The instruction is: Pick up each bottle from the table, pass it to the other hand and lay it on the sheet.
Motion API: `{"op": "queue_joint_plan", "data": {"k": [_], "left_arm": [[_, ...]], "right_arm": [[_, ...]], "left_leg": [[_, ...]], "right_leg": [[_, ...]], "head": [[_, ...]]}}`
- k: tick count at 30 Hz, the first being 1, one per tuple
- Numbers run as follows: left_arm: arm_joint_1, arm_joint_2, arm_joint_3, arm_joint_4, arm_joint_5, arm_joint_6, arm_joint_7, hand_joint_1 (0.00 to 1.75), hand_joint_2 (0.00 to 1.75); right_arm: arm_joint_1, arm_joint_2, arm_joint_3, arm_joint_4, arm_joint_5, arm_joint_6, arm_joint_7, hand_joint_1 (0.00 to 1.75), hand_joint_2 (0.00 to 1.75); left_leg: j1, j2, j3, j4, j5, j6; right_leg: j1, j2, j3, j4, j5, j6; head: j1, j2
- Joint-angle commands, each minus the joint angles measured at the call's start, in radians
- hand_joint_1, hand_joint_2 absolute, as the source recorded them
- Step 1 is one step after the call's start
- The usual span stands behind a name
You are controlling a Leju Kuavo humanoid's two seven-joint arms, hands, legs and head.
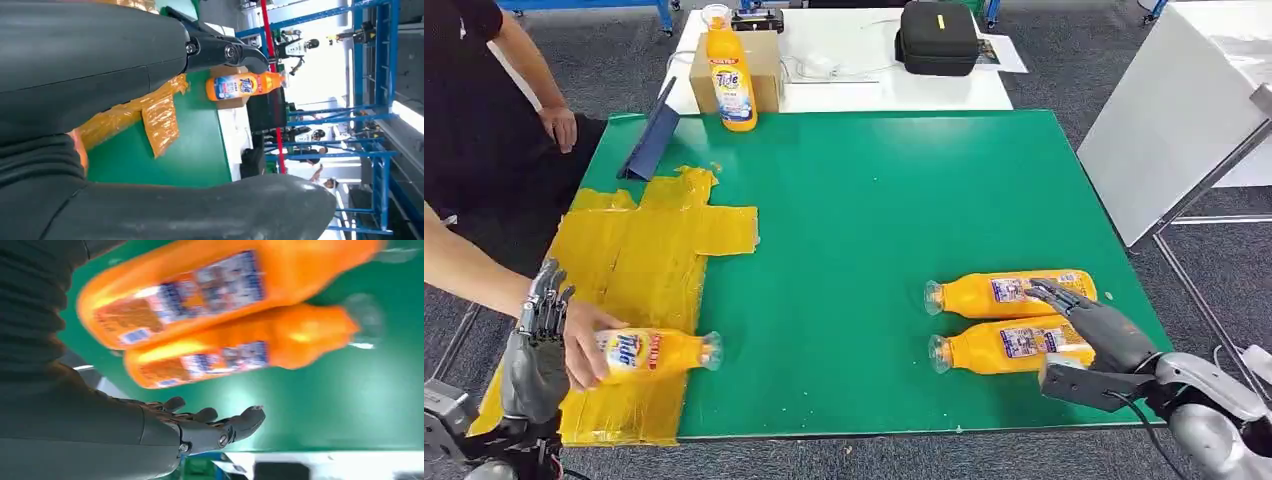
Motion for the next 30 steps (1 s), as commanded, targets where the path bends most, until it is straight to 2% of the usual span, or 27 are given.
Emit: {"op": "queue_joint_plan", "data": {"k": [1, 8, 14, 24, 28, 30], "left_arm": [[-0.028, 0.012, -0.004, 0.041, 0.005, -0.001, 0.007, 0.00, 0.00], [-0.028, 0.013, -0.005, 0.040, 0.006, -0.002, 0.007, 0.00, 0.00], [-0.048, 0.036, 0.000, 0.049, 0.040, -0.014, 0.007, 0.00, 0.00], [-0.052, 0.040, 0.001, 0.049, 0.056, -0.025, 0.015, 0.00, 0.00], [-0.066, 0.042, -0.006, 0.056, 0.065, -0.022, 0.019, 0.00, 0.00], [-0.069, 0.043, -0.010, 0.055, 0.070, -0.023, 0.021, 0.00, 0.00]], "right_arm": [[-0.044, -0.013, -0.009, 0.096, -0.007, 0.010, 0.003, 0.00, 1.75], [-0.043, -0.014, -0.007, 0.094, -0.007, 0.011, 0.003, 0.00, 1.75], [-0.037, -0.070, -0.009, 0.128, -0.003, 0.022, 0.017, 0.00, 1.75], [-0.021, -0.059, 0.018, 0.139, 0.009, 0.025, 0.019, 0.00, 1.75], [-0.018, -0.042, 0.059, 0.163, 0.025, 0.026, 0.024, 0.00, 1.75], [-0.009, -0.038, 0.076, 0.165, 0.037, 0.019, 0.022, 0.00, 1.75]], "left_leg": [[0.001, 0.003, 0.004, -0.001, -0.001, 0.000], [0.001, 0.003, 0.004, -0.001, -0.001, 0.000], [0.001, 0.002, 0.003, -0.001, -0.001, 0.000], [0.001, 0.001, 0.003, -0.001, 0.000, 0.000], [0.002, 0.003, 0.006, -0.003, -0.001, 0.000], [0.002, 0.002, 0.003, -0.002, 0.000, 0.000]], "right_leg": [[0.002, 0.001, 0.004, -0.002, 0.000, -0.003], [0.002, 0.001, 0.003, -0.002, 0.000, -0.002], [0.002, 0.000, 0.004, -0.002, 0.000, -0.002], [0.002, 0.000, 0.003, -0.002, 0.000, -0.002], [0.003, 0.001, 0.006, -0.004, 0.000, -0.003], [0.002, 0.000, 0.003, -0.003, 0.001, -0.002]], "head": [[0.000, 0.000], [0.000, 0.000], [0.000, 0.000], [0.000, 0.000], [0.000, 0.000], [0.000, 0.000]]}}
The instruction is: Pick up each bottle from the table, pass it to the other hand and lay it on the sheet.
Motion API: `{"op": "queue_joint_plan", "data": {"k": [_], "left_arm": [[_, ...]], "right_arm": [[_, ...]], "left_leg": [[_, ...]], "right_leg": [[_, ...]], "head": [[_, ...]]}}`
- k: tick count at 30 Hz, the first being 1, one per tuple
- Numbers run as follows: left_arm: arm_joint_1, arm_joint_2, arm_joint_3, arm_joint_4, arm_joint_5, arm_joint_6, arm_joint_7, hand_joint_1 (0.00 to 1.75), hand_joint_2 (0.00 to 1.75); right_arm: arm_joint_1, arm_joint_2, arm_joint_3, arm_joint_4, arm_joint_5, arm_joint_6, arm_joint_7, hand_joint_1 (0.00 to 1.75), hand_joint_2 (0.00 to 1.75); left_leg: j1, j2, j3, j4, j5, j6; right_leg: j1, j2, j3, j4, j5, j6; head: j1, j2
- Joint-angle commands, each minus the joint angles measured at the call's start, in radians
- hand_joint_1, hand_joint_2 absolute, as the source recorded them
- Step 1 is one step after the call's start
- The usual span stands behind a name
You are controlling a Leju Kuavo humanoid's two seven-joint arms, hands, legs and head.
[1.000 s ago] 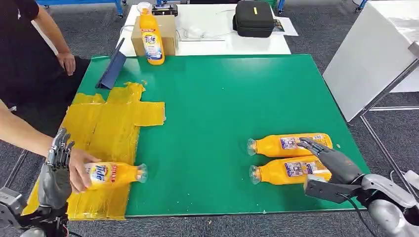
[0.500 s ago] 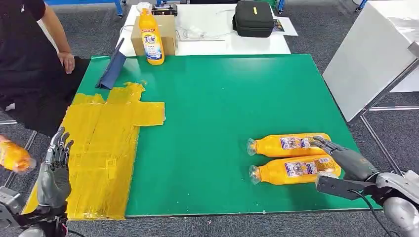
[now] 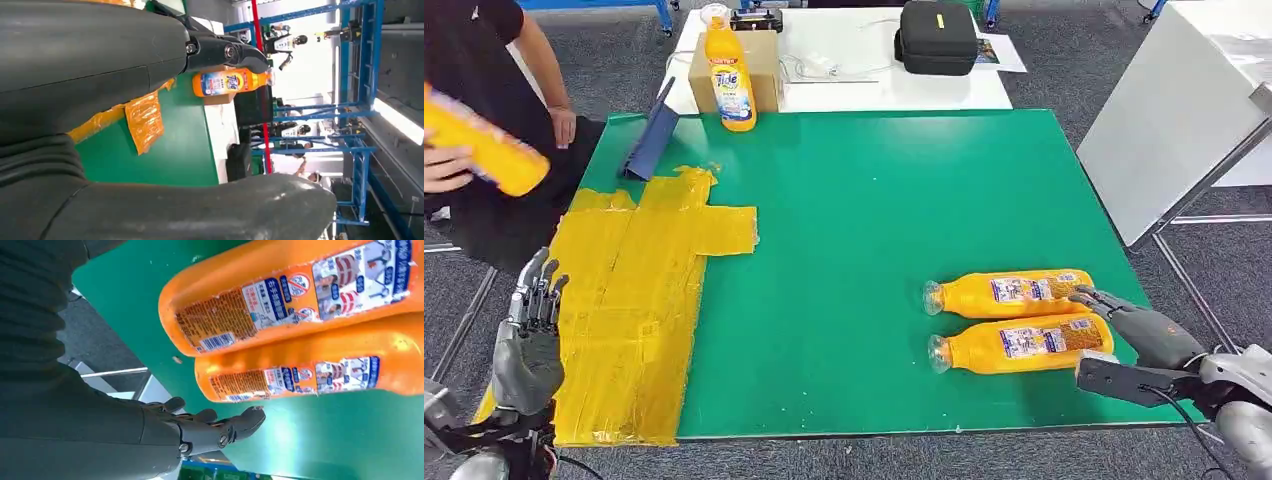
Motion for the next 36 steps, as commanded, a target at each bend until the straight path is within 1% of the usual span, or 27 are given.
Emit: {"op": "queue_joint_plan", "data": {"k": [1, 5, 6, 12, 13, 14, 18, 20, 22, 25, 27, 29, 32, 34, 36], "left_arm": [[-0.040, 0.021, -0.012, 0.056, 0.016, 0.001, 0.014, 0.00, 0.00], [-0.045, 0.024, -0.018, 0.058, 0.022, 0.004, 0.016, 0.00, 0.00], [-0.048, 0.025, -0.018, 0.061, 0.028, 0.003, 0.016, 0.00, 0.00], [-0.070, 0.026, -0.033, 0.077, 0.041, 0.003, 0.027, 0.00, 0.00], [-0.073, 0.027, -0.034, 0.079, 0.043, 0.004, 0.027, 0.00, 0.00], [-0.076, 0.028, -0.033, 0.080, 0.044, 0.005, 0.028, 0.00, 0.00], [-0.081, 0.030, -0.035, 0.081, 0.058, 0.003, 0.037, 0.00, 0.00], [-0.083, 0.030, -0.038, 0.084, 0.059, 0.003, 0.039, 0.00, 0.00], [-0.083, 0.027, -0.037, 0.082, 0.061, 0.001, 0.041, 0.00, 0.00], [-0.084, 0.025, -0.037, 0.081, 0.061, -0.002, 0.044, 0.00, 0.00], [-0.092, 0.027, -0.041, 0.090, 0.062, -0.005, 0.047, 0.00, 0.00], [-0.109, 0.030, -0.051, 0.107, 0.065, -0.008, 0.049, 0.00, 0.00], [-0.138, 0.036, -0.073, 0.139, 0.067, -0.002, 0.052, 0.00, 0.00], [-0.169, 0.043, -0.095, 0.171, 0.072, -0.004, 0.053, 0.00, 0.00], [-0.181, 0.043, -0.104, 0.185, 0.074, 0.003, 0.053, 0.00, 0.00]], "right_arm": [[-0.004, 0.056, 0.098, 0.078, 0.031, -0.003, 0.004, 0.00, 1.75], [0.013, 0.061, 0.124, 0.086, 0.051, -0.018, 0.007, 0.00, 1.75], [0.011, 0.072, 0.130, 0.099, 0.064, -0.028, 0.005, 0.00, 1.75], [-0.013, 0.136, 0.174, 0.177, 0.120, -0.064, 0.001, 0.00, 1.75], [-0.012, 0.138, 0.176, 0.181, 0.123, -0.067, 0.000, 0.00, 1.75], [-0.006, 0.142, 0.179, 0.185, 0.127, -0.074, 0.000, 0.00, 1.75], [-0.001, 0.181, 0.174, 0.222, 0.184, -0.121, 0.001, 0.00, 1.75], [-0.008, 0.183, 0.177, 0.229, 0.193, -0.123, 0.002, 0.00, 1.75], [-0.028, 0.193, 0.187, 0.249, 0.240, -0.143, 0.019, 0.00, 1.75], [-0.049, 0.205, 0.196, 0.275, 0.268, -0.149, 0.026, 0.00, 1.75], [-0.062, 0.192, 0.207, 0.289, 0.272, -0.130, 0.023, 0.00, 1.75], [-0.083, 0.157, 0.235, 0.309, 0.272, -0.091, 0.025, 0.00, 1.75], [-0.128, 0.099, 0.312, 0.352, 0.280, -0.037, 0.020, 0.00, 1.75], [-0.152, 0.038, 0.375, 0.360, 0.241, 0.039, 0.010, 0.00, 1.75], [-0.150, 0.021, 0.381, 0.362, 0.230, 0.037, 0.006, 0.00, 1.75]], "left_leg": [[0.002, 0.002, 0.006, -0.003, 0.000, 0.000], [0.002, 0.001, 0.005, -0.002, 0.000, 0.000], [0.001, 0.000, 0.003, -0.002, 0.000, 0.000], [0.002, 0.003, 0.007, -0.003, 0.000, 0.000], [0.002, 0.001, 0.004, -0.003, 0.000, 0.000], [0.002, 0.002, 0.006, -0.004, 0.000, 0.000], [0.002, 0.001, 0.005, -0.003, 0.000, 0.000], [0.003, 0.002, 0.007, -0.004, 0.000, 0.000], [0.002, 0.002, 0.004, -0.002, 0.000, 0.000], [0.002, 0.004, 0.007, -0.003, 0.000, 0.000], [0.002, 0.005, 0.006, -0.002, 0.000, 0.000], [0.002, 0.004, 0.005, -0.002, 0.000, 0.000], [0.002, 0.003, 0.007, -0.002, 0.001, 0.000], [0.002, 0.003, 0.008, -0.002, 0.001, 0.000], [0.001, 0.001, 0.008, -0.001, 0.001, 0.000]], "right_leg": [[0.003, 0.000, 0.006, -0.005, 0.001, -0.003], [0.002, -0.001, 0.006, -0.004, 0.000, -0.002], [0.002, -0.001, 0.004, -0.003, 0.000, -0.002], [0.003, 0.001, 0.007, -0.006, 0.001, -0.003], [0.002, 0.000, 0.005, -0.004, 0.001, -0.002], [0.003, 0.000, 0.007, -0.006, 0.001, -0.003], [0.003, 0.000, 0.006, -0.005, 0.001, -0.002], [0.004, 0.000, 0.008, -0.006, 0.001, -0.003], [0.002, 0.001, 0.004, -0.003, 0.001, -0.002], [0.003, 0.002, 0.007, -0.005, 0.001, -0.003], [0.003, 0.002, 0.005, -0.004, 0.001, -0.002], [0.002, 0.000, 0.005, -0.003, 0.001, -0.002], [0.003, -0.001, 0.006, -0.004, 0.001, -0.003], [0.002, -0.001, 0.007, -0.004, 0.001, -0.003], [0.001, -0.003, 0.007, -0.002, 0.000, -0.002]], "head": [[0.000, 0.000], [0.000, 0.000], [0.000, 0.000], [0.000, 0.000], [0.000, 0.000], [0.000, 0.000], [0.000, 0.000], [0.000, 0.000], [0.000, 0.000], [0.000, 0.000], [0.000, 0.000], [0.000, 0.000], [0.000, 0.000], [0.000, 0.000], [0.000, 0.000]]}}
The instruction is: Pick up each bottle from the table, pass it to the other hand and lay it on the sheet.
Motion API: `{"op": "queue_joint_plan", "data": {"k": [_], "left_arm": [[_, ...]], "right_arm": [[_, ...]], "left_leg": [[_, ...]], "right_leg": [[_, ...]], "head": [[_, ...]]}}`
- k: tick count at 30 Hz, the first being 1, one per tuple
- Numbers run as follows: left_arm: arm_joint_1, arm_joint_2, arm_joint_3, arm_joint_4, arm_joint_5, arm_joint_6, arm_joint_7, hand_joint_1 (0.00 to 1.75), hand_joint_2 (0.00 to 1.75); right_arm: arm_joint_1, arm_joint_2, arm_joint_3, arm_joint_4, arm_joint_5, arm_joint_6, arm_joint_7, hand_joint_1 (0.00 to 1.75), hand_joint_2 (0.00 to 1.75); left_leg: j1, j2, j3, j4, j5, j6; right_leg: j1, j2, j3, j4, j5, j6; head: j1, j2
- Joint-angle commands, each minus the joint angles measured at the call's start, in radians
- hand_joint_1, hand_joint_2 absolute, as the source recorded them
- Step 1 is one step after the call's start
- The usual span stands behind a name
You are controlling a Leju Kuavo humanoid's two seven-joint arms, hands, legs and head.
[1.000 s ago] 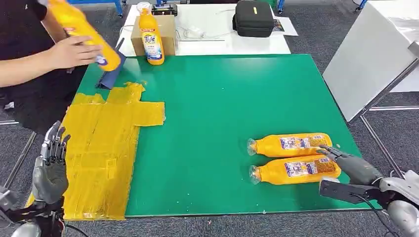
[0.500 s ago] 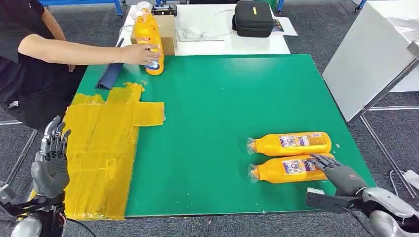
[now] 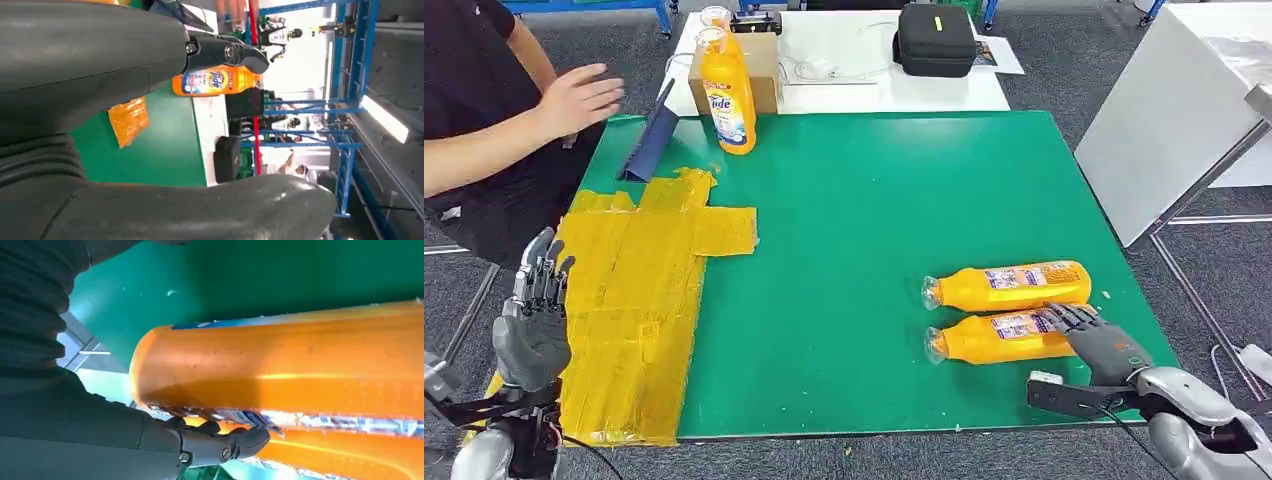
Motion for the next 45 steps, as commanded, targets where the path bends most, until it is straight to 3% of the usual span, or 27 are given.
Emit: {"op": "queue_joint_plan", "data": {"k": [1, 5, 6, 7, 11, 13, 14, 17, 19, 21, 22, 23, 24, 26, 27, 28, 29, 31, 32, 33, 35, 36, 38, 39, 42, 43, 45], "left_arm": [[-0.114, 0.038, -0.088, 0.161, 0.014, 0.008, 0.003, 0.00, 0.00], [-0.140, 0.043, -0.112, 0.189, 0.021, 0.019, 0.001, 0.00, 0.00], [-0.144, 0.042, -0.114, 0.191, 0.022, 0.021, 0.002, 0.00, 0.00], [-0.157, 0.044, -0.124, 0.206, 0.028, 0.023, 0.000, 0.00, 0.00], [-0.175, 0.043, -0.136, 0.223, 0.031, 0.026, 0.000, 0.00, 0.00], [-0.180, 0.046, -0.142, 0.229, 0.034, 0.024, 0.000, 0.00, 0.00], [-0.190, 0.044, -0.149, 0.238, 0.035, 0.024, 0.001, 0.00, 0.00], [-0.218, 0.040, -0.176, 0.259, 0.045, 0.039, 0.006, 0.00, 0.00], [-0.224, 0.039, -0.182, 0.257, 0.048, 0.045, 0.009, 0.00, 0.00], [-0.224, 0.040, -0.182, 0.255, 0.048, 0.046, 0.010, 0.00, 0.00], [-0.222, 0.038, -0.180, 0.251, 0.049, 0.046, 0.010, 0.00, 0.00], [-0.225, 0.035, -0.179, 0.250, 0.049, 0.046, 0.010, 0.00, 0.00], [-0.232, 0.032, -0.182, 0.253, 0.047, 0.046, 0.016, 0.00, 0.00], [-0.236, 0.031, -0.185, 0.254, 0.046, 0.048, 0.016, 0.00, 0.00], [-0.236, 0.031, -0.185, 0.254, 0.046, 0.048, 0.016, 0.00, 0.00], [-0.237, 0.031, -0.186, 0.256, 0.046, 0.047, 0.016, 0.00, 0.00], [-0.241, 0.029, -0.186, 0.259, 0.046, 0.047, 0.018, 0.00, 0.00], [-0.248, 0.024, -0.188, 0.261, 0.045, 0.048, 0.019, 0.00, 0.00], [-0.252, 0.023, -0.190, 0.263, 0.045, 0.048, 0.019, 0.00, 0.00], [-0.254, 0.023, -0.190, 0.265, 0.045, 0.049, 0.019, 0.00, 0.00], [-0.256, 0.024, -0.190, 0.266, 0.045, 0.049, 0.020, 0.00, 0.00], [-0.256, 0.024, -0.190, 0.266, 0.045, 0.049, 0.020, 0.00, 0.00], [-0.256, 0.024, -0.189, 0.267, 0.045, 0.049, 0.019, 0.00, 0.00], [-0.256, 0.024, -0.189, 0.267, 0.045, 0.049, 0.019, 0.00, 0.00], [-0.256, 0.024, -0.189, 0.267, 0.045, 0.049, 0.019, 0.00, 0.00], [-0.256, 0.024, -0.189, 0.267, 0.045, 0.049, 0.019, 0.00, 0.00], [-0.256, 0.024, -0.189, 0.267, 0.045, 0.049, 0.019, 0.00, 0.00]], "right_arm": [[-0.073, -0.119, 0.242, 0.146, -0.079, 0.154, -0.015, 0.00, 1.75], [-0.089, -0.149, 0.313, 0.150, -0.098, 0.175, -0.010, 0.00, 1.75], [-0.089, -0.148, 0.319, 0.154, -0.100, 0.172, -0.011, 0.03, 1.75], [-0.116, -0.144, 0.375, 0.179, -0.096, 0.193, -0.020, 0.30, 1.75], [-0.128, -0.135, 0.412, 0.204, -0.103, 0.190, -0.024, 0.30, 1.75], [-0.141, -0.122, 0.449, 0.230, -0.098, 0.199, -0.031, 1.34, 1.75], [-0.145, -0.092, 0.478, 0.274, -0.084, 0.191, -0.030, 1.40, 1.75], [-0.165, 0.097, 0.571, 0.543, -0.022, 0.061, -0.049, 1.33, 1.75], [-0.177, 0.205, 0.599, 0.692, 0.017, -0.019, -0.045, 1.15, 1.75], [-0.178, 0.220, 0.605, 0.709, 0.018, -0.027, -0.046, 1.15, 1.75], [-0.187, 0.236, 0.617, 0.734, 0.036, -0.036, -0.038, 0.44, 1.75], [-0.185, 0.267, 0.616, 0.768, 0.043, -0.051, -0.037, 0.10, 1.75], [-0.182, 0.309, 0.619, 0.815, 0.066, -0.073, -0.030, 0.00, 1.75], [-0.179, 0.341, 0.618, 0.852, 0.073, -0.090, -0.026, 0.00, 1.75], [-0.179, 0.341, 0.618, 0.852, 0.073, -0.090, -0.026, 0.00, 1.75], [-0.180, 0.348, 0.617, 0.864, 0.080, -0.098, -0.025, 0.00, 1.75], [-0.176, 0.365, 0.627, 0.880, 0.099, -0.100, -0.012, 0.00, 1.75], [-0.165, 0.392, 0.631, 0.893, 0.107, -0.101, 0.002, 0.00, 1.75], [-0.162, 0.402, 0.631, 0.900, 0.108, -0.103, 0.007, 0.00, 1.75], [-0.162, 0.406, 0.631, 0.904, 0.109, -0.104, 0.009, 0.00, 1.75], [-0.163, 0.408, 0.631, 0.905, 0.110, -0.105, 0.010, 0.00, 1.75], [-0.165, 0.408, 0.630, 0.906, 0.109, -0.105, 0.009, 0.00, 1.75], [-0.167, 0.405, 0.629, 0.907, 0.108, -0.106, 0.008, 0.00, 1.75], [-0.167, 0.405, 0.629, 0.907, 0.108, -0.106, 0.008, 0.00, 1.75], [-0.167, 0.405, 0.629, 0.907, 0.108, -0.106, 0.008, 0.00, 1.75], [-0.167, 0.405, 0.629, 0.907, 0.108, -0.106, 0.008, 0.00, 1.75], [-0.167, 0.405, 0.629, 0.907, 0.108, -0.106, 0.008, 0.00, 1.75]], "left_leg": [[0.001, -0.005, 0.003, -0.002, 0.002, 0.000], [0.002, -0.007, 0.007, -0.002, 0.000, 0.003], [0.001, -0.007, 0.009, -0.002, -0.001, 0.003], [0.002, -0.007, 0.009, -0.003, 0.000, 0.003], [0.003, -0.008, 0.012, -0.003, 0.000, 0.003], [0.003, -0.008, 0.014, -0.004, 0.000, 0.003], [0.003, -0.008, 0.016, -0.002, -0.002, 0.004], [0.006, -0.008, 0.023, -0.006, -0.001, 0.005], [0.009, -0.008, 0.028, -0.008, -0.001, 0.005], [0.014, -0.009, 0.029, -0.008, -0.002, 0.005], [0.016, -0.004, 0.034, -0.003, -0.010, 0.000], [0.020, 0.003, 0.035, -0.008, -0.006, 0.001], [0.027, 0.013, 0.042, -0.001, -0.014, -0.003], [0.036, 0.026, 0.042, 0.006, -0.024, -0.005], [0.035, 0.026, 0.029, 0.010, -0.022, -0.003], [0.038, 0.034, 0.029, 0.006, -0.026, -0.004], [0.038, 0.029, 0.020, 0.004, -0.019, -0.004], [0.042, 0.038, 0.019, 0.005, -0.020, -0.003], [0.046, 0.041, 0.027, 0.005, -0.021, -0.005], [0.042, 0.036, 0.014, 0.008, -0.016, -0.003], [0.050, 0.048, 0.033, 0.005, -0.020, -0.006], [0.048, 0.043, 0.023, 0.007, -0.015, -0.006], [0.050, 0.051, 0.035, 0.006, -0.019, -0.005], [0.048, 0.046, 0.024, 0.008, -0.015, -0.004], [0.049, 0.050, 0.029, 0.007, -0.016, -0.002], [0.046, 0.044, 0.016, 0.010, -0.012, 0.000], [0.049, 0.050, 0.030, 0.007, -0.015, -0.001]], "right_leg": [[0.001, -0.006, 0.004, -0.003, 0.000, -0.002], [0.002, -0.006, 0.002, -0.006, -0.001, 0.000], [0.001, -0.004, 0.003, -0.005, -0.002, 0.001], [0.002, -0.005, 0.005, -0.007, -0.001, 0.000], [0.003, -0.005, 0.009, -0.011, -0.001, 0.000], [0.003, -0.006, 0.011, -0.012, 0.000, 0.001], [0.003, -0.005, 0.014, -0.012, -0.001, 0.001], [0.006, -0.006, 0.023, -0.021, 0.001, 0.000], [0.009, -0.006, 0.029, -0.026, 0.002, 0.001], [0.014, -0.006, 0.035, -0.029, 0.000, -0.001], [0.016, -0.001, 0.037, -0.027, 0.000, -0.002], [0.020, 0.004, 0.038, -0.036, 0.006, -0.004], [0.027, 0.015, 0.043, -0.035, 0.002, -0.007], [0.035, 0.019, 0.047, -0.033, -0.013, -0.013], [0.034, 0.015, 0.034, -0.028, -0.015, -0.010], [0.037, 0.015, 0.041, -0.032, -0.023, -0.009], [0.036, 0.010, 0.033, -0.033, -0.023, -0.009], [0.038, 0.011, 0.029, -0.033, -0.030, -0.011], [0.041, 0.011, 0.038, -0.034, -0.037, -0.011], [0.037, 0.004, 0.026, -0.029, -0.036, -0.010], [0.041, 0.008, 0.042, -0.035, -0.041, -0.013], [0.039, 0.002, 0.032, -0.032, -0.040, -0.012], [0.040, 0.003, 0.043, -0.035, -0.047, -0.013], [0.039, -0.003, 0.034, -0.031, -0.047, -0.014], [0.039, -0.005, 0.039, -0.033, -0.051, -0.014], [0.037, -0.011, 0.027, -0.028, -0.051, -0.014], [0.039, -0.007, 0.041, -0.035, -0.052, -0.014]], "head": [[0.000, 0.000], [0.000, 0.000], [0.000, 0.000], [0.000, 0.000], [0.000, 0.000], [0.000, 0.000], [0.001, 0.000], [0.000, 0.000], [0.000, 0.000], [0.006, 0.000], [0.000, 0.000], [0.004, 0.000], [0.003, 0.000], [0.004, 0.000], [0.004, 0.000], [0.003, 0.000], [0.003, 0.000], [0.002, 0.000], [0.003, 0.000], [0.003, 0.000], [0.003, 0.000], [0.003, 0.000], [0.003, 0.000], [0.003, 0.000], [0.003, 0.000], [0.003, 0.000], [0.003, 0.000]]}}
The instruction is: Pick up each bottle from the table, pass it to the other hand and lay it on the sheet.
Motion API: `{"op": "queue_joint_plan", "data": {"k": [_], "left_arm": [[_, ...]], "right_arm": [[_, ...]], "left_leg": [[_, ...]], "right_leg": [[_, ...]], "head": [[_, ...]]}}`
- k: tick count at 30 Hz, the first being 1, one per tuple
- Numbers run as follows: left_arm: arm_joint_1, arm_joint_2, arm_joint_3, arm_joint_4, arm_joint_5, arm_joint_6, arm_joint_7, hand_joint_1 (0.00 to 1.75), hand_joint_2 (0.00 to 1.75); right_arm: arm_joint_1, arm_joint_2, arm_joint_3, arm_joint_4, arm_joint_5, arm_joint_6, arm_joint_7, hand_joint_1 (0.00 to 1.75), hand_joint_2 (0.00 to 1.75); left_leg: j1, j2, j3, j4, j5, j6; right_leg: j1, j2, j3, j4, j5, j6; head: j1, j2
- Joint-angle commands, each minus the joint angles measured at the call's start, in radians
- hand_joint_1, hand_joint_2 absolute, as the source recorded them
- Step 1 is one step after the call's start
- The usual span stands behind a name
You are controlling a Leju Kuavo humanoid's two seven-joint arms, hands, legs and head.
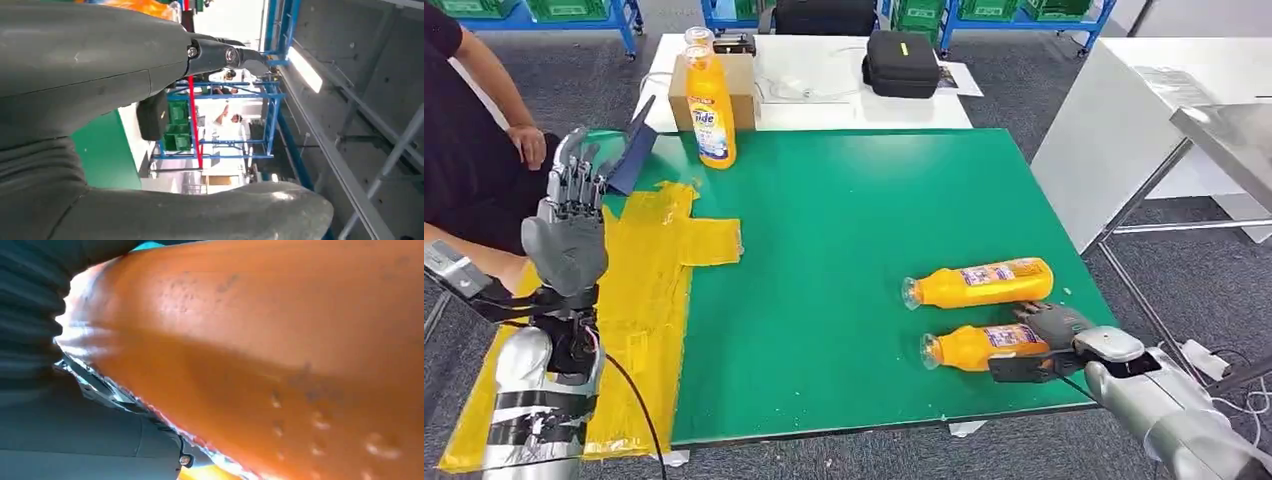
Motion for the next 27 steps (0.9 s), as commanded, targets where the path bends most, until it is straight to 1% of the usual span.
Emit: {"op": "queue_joint_plan", "data": {"k": [1, 2, 3, 4, 5, 6, 7, 8, 9, 10, 11, 12, 13, 14, 15, 16, 17, 18, 19, 20, 21, 22, 23, 24, 25, 26, 27], "left_arm": [[0.072, 0.000, -0.013, 0.135, -0.002, 0.003, 0.003, 0.00, 0.00], [0.071, 0.000, -0.013, 0.138, -0.002, 0.003, 0.003, 0.00, 0.00], [0.072, 0.002, -0.012, 0.140, -0.002, 0.002, 0.003, 0.00, 0.00], [0.076, 0.005, -0.010, 0.138, -0.002, 0.001, 0.003, 0.00, 0.00], [0.088, 0.010, -0.004, 0.129, -0.001, 0.001, 0.002, 0.00, 0.00], [0.096, 0.013, 0.000, 0.124, 0.001, -0.002, 0.000, 0.00, 0.00], [0.103, 0.017, 0.002, 0.124, 0.003, -0.007, -0.002, 0.00, 0.00], [0.108, 0.023, -0.001, 0.124, 0.005, -0.015, -0.006, 0.00, 0.00], [0.112, 0.028, -0.004, 0.124, 0.007, -0.018, -0.009, 0.00, 0.00], [0.117, 0.032, -0.005, 0.122, 0.009, -0.021, -0.012, 0.00, 0.00], [0.123, 0.037, -0.007, 0.117, 0.010, -0.024, -0.016, 0.00, 0.00], [0.131, 0.040, -0.007, 0.111, 0.011, -0.025, -0.019, 0.00, 0.00], [0.140, 0.039, -0.004, 0.100, 0.012, -0.025, -0.021, 0.00, 0.00], [0.147, 0.038, -0.002, 0.090, 0.012, -0.026, -0.023, 0.00, 0.00], [0.153, 0.035, -0.002, 0.082, 0.012, -0.028, -0.023, 0.00, 0.00], [0.157, 0.032, -0.002, 0.076, 0.012, -0.029, -0.023, 0.00, 0.00], [0.156, 0.028, -0.006, 0.073, 0.006, -0.027, -0.022, 0.00, 0.00], [0.153, 0.023, -0.013, 0.070, -0.001, -0.025, -0.022, 0.00, 0.00], [0.153, 0.022, -0.017, 0.068, -0.003, -0.025, -0.022, 0.00, 0.00], [0.153, 0.022, -0.017, 0.068, -0.003, -0.025, -0.022, 0.00, 0.00], [0.153, 0.022, -0.017, 0.068, -0.003, -0.025, -0.022, 0.00, 0.00], [0.153, 0.020, -0.023, 0.062, -0.008, -0.023, -0.021, 0.00, 0.00], [0.158, 0.019, -0.027, 0.051, -0.010, -0.022, -0.021, 0.00, 0.00], [0.168, 0.015, -0.029, 0.035, -0.011, -0.022, -0.021, 0.00, 0.00], [0.189, 0.004, -0.030, 0.009, -0.010, -0.025, -0.022, 0.00, 0.00], [0.221, -0.009, -0.031, -0.028, -0.013, -0.026, -0.019, 0.00, 0.00], [0.237, -0.016, -0.035, -0.046, -0.015, -0.030, -0.017, 0.00, 0.00]], "right_arm": [[0.291, 0.158, 0.106, 0.144, 0.011, -0.003, 0.007, 0.00, 1.75], [0.288, 0.163, 0.100, 0.155, 0.008, -0.004, 0.009, 0.00, 1.75], [0.286, 0.176, 0.062, 0.167, -0.023, -0.012, 0.002, 1.34, 1.75], [0.288, 0.183, 0.027, 0.165, -0.058, -0.016, -0.010, 1.75, 1.75], [0.282, 0.189, -0.017, 0.154, -0.102, -0.019, -0.031, 1.75, 1.75], [0.275, 0.189, -0.046, 0.140, -0.135, -0.010, -0.060, 1.75, 1.75], [0.267, 0.185, -0.082, 0.120, -0.176, 0.009, -0.097, 1.75, 1.75], [0.265, 0.173, -0.128, 0.085, -0.242, 0.048, -0.150, 1.75, 1.75], [0.259, 0.152, -0.155, 0.044, -0.289, 0.088, -0.184, 1.75, 1.75], [0.260, 0.133, -0.187, -0.010, -0.348, 0.124, -0.214, 1.75, 1.75], [0.263, 0.118, -0.213, -0.065, -0.397, 0.161, -0.225, 1.75, 1.75], [0.265, 0.104, -0.247, -0.142, -0.466, 0.197, -0.230, 1.75, 1.75], [0.258, 0.103, -0.272, -0.197, -0.524, 0.221, -0.242, 1.75, 1.75], [0.247, 0.104, -0.290, -0.244, -0.578, 0.254, -0.236, 1.75, 1.75], [0.232, 0.118, -0.309, -0.288, -0.629, 0.276, -0.227, 1.75, 1.75], [0.220, 0.134, -0.319, -0.311, -0.657, 0.288, -0.216, 1.75, 1.75], [0.201, 0.155, -0.326, -0.327, -0.692, 0.306, -0.216, 1.75, 1.75], [0.164, 0.179, -0.321, -0.337, -0.712, 0.320, -0.201, 1.75, 1.75], [0.143, 0.186, -0.307, -0.340, -0.715, 0.316, -0.193, 1.75, 1.75], [0.143, 0.186, -0.307, -0.340, -0.715, 0.316, -0.193, 1.75, 1.75], [0.143, 0.186, -0.307, -0.340, -0.715, 0.316, -0.193, 1.75, 1.75], [0.111, 0.210, -0.300, -0.339, -0.726, 0.317, -0.175, 1.75, 1.75], [0.092, 0.232, -0.292, -0.335, -0.746, 0.303, -0.173, 1.75, 1.75], [0.090, 0.270, -0.315, -0.337, -0.782, 0.279, -0.189, 1.75, 1.75], [0.106, 0.328, -0.364, -0.366, -0.822, 0.237, -0.205, 1.75, 1.75], [0.132, 0.374, -0.381, -0.428, -0.834, 0.193, -0.173, 1.75, 1.75], [0.152, 0.394, -0.391, -0.478, -0.834, 0.154, -0.161, 1.75, 1.75]], "left_leg": [[-0.002, -0.017, -0.033, 0.012, 0.009, 0.004], [0.000, -0.013, -0.022, 0.009, 0.006, 0.003], [-0.003, -0.020, -0.036, 0.013, 0.011, 0.005], [-0.003, -0.019, -0.038, 0.014, 0.011, 0.005], [-0.002, -0.017, -0.033, 0.013, 0.009, 0.004], [0.000, -0.010, -0.020, 0.009, 0.006, 0.003], [-0.003, -0.014, -0.035, 0.013, 0.010, 0.005], [-0.001, -0.008, -0.028, 0.011, 0.007, 0.003], [-0.004, -0.009, -0.034, 0.012, 0.008, 0.004], [-0.005, -0.007, -0.037, 0.011, 0.009, 0.004], [-0.003, 0.000, -0.020, 0.008, 0.001, 0.002], [-0.009, -0.003, -0.043, 0.011, 0.007, 0.007], [-0.011, -0.001, -0.044, 0.008, 0.009, 0.006], [-0.009, 0.004, -0.034, 0.005, 0.009, 0.003], [-0.011, 0.005, -0.037, 0.003, 0.013, 0.003], [-0.015, 0.001, -0.039, 0.000, 0.014, 0.004], [-0.015, 0.004, -0.035, -0.004, 0.015, 0.004], [-0.017, 0.008, -0.023, -0.009, 0.016, 0.005], [-0.020, 0.009, -0.024, -0.009, 0.015, 0.005], [-0.020, 0.010, -0.026, -0.002, 0.011, 0.005], [-0.020, 0.009, -0.026, -0.003, 0.011, 0.004], [-0.017, 0.009, -0.024, 0.000, 0.009, 0.004], [-0.021, 0.005, -0.026, -0.004, 0.011, 0.004], [-0.023, 0.000, -0.031, -0.003, 0.012, 0.005], [-0.021, 0.003, -0.033, 0.000, 0.011, 0.003], [-0.021, 0.003, -0.028, -0.002, 0.013, 0.002], [-0.023, -0.001, -0.028, -0.002, 0.013, 0.001]], "right_leg": [[-0.001, -0.015, -0.029, 0.013, 0.004, 0.000], [0.000, -0.012, -0.018, 0.009, 0.003, 0.000], [-0.002, -0.017, -0.031, 0.015, 0.003, 0.000], [-0.002, -0.017, -0.033, 0.016, 0.004, 0.000], [-0.001, -0.015, -0.028, 0.014, 0.003, 0.000], [0.001, -0.009, -0.016, 0.008, 0.003, 0.000], [-0.002, -0.012, -0.031, 0.014, 0.005, 0.000], [0.000, -0.008, -0.024, 0.011, 0.005, 0.000], [-0.002, -0.008, -0.030, 0.014, 0.005, 0.000], [-0.003, -0.007, -0.034, 0.014, 0.006, 0.001], [0.001, -0.005, -0.016, 0.008, -0.002, 0.007], [-0.004, -0.008, -0.041, 0.016, 0.002, 0.007], [-0.006, -0.008, -0.044, 0.015, 0.002, 0.007], [-0.004, -0.006, -0.034, 0.009, 0.000, 0.007], [-0.006, -0.004, -0.038, 0.009, 0.001, 0.006], [-0.009, -0.006, -0.042, 0.011, 0.001, 0.005], [-0.009, -0.003, -0.038, 0.006, 0.013, 0.007], [-0.013, 0.001, -0.027, -0.012, 0.073, 0.028], [-0.017, 0.002, -0.029, -0.013, 0.104, 0.035], [-0.016, 0.002, -0.023, -0.005, 0.093, 0.017], [-0.015, 0.001, -0.024, -0.005, 0.091, 0.020], [-0.013, -0.001, -0.022, -0.003, 0.090, 0.021], [-0.016, -0.003, -0.027, 0.000, 0.089, 0.021], [-0.018, -0.007, -0.030, 0.003, 0.087, 0.021], [-0.016, -0.006, -0.034, 0.006, 0.086, 0.019], [-0.016, -0.004, -0.037, 0.005, 0.087, 0.018], [-0.018, -0.007, -0.039, 0.009, 0.084, 0.017]], "head": [[0.000, 0.000], [0.000, 0.000], [0.000, 0.000], [0.000, 0.000], [0.000, 0.000], [0.000, 0.000], [0.000, 0.000], [0.001, 0.000], [0.000, 0.000], [0.000, 0.000], [0.000, 0.000], [0.000, 0.000], [0.000, 0.000], [-0.001, 0.000], [0.000, 0.000], [0.001, 0.000], [0.002, 0.000], [-0.001, 0.000], [-0.001, 0.000], [0.001, 0.000], [0.000, 0.000], [-0.001, 0.000], [-0.002, 0.000], [-0.001, 0.000], [-0.001, 0.000], [-0.001, 0.000], [0.000, 0.000]]}}
